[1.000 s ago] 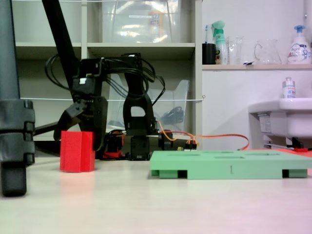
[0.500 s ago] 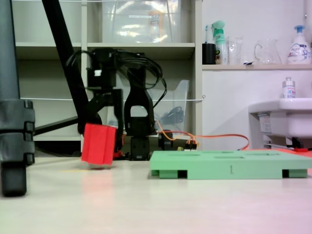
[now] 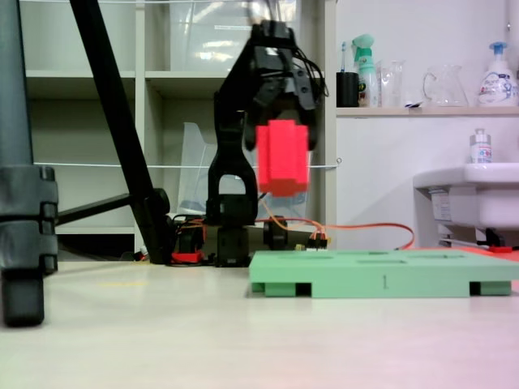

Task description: Put the cross columnar block into the corresponding hole

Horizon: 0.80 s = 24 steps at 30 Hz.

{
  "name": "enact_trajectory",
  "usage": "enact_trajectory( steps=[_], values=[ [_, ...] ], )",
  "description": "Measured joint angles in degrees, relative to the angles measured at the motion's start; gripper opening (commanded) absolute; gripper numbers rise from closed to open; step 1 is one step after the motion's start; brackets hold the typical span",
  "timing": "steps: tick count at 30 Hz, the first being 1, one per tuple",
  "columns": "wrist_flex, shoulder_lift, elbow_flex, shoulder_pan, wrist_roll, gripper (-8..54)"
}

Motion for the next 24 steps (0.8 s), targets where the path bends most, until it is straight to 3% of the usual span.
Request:
enact_trajectory(
  steps=[13, 24],
  values=[
    [-17.75, -9.32, 0.00, -12.04, 19.95, 16.9],
    [-24.08, -22.41, -9.23, -14.94, 24.26, 17.0]
  ],
)
